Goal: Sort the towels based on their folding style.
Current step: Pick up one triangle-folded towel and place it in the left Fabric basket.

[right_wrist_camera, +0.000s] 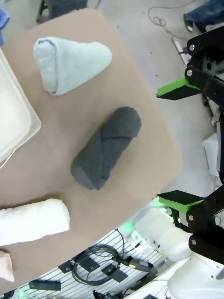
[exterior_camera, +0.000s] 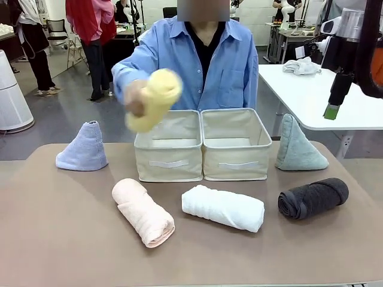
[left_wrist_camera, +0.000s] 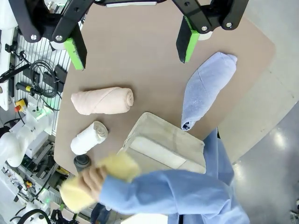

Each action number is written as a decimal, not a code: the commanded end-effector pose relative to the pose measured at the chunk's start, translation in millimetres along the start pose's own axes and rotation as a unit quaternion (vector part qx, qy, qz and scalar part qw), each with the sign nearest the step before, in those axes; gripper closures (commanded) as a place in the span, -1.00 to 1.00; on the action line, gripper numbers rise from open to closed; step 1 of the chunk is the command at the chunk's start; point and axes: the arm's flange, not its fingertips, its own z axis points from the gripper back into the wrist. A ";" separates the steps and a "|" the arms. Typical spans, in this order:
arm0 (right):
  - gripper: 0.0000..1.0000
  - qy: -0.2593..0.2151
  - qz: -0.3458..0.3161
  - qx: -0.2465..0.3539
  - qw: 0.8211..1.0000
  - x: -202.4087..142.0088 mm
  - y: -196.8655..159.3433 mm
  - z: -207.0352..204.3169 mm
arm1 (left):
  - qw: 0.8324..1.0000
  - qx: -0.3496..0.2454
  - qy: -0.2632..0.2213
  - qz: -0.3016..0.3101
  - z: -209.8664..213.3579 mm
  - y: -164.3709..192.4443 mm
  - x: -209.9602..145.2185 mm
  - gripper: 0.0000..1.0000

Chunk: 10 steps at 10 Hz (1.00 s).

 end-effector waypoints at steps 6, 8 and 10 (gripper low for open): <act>-1.00 -0.069 0.140 -0.045 0.987 -4.4 -41.4 9.4 | 1.000 0.002 -0.006 -0.002 -0.6 -0.8 2.0 -1.00; -1.00 -0.101 0.110 -0.105 0.983 -100.5 -11.8 46.9 | 1.000 0.002 -0.006 -0.002 -0.6 -0.8 2.0 -1.00; -1.00 -0.129 0.103 -0.103 0.981 -119.8 -18.0 48.8 | 1.000 0.002 -0.006 -0.002 -0.6 -0.8 2.0 -1.00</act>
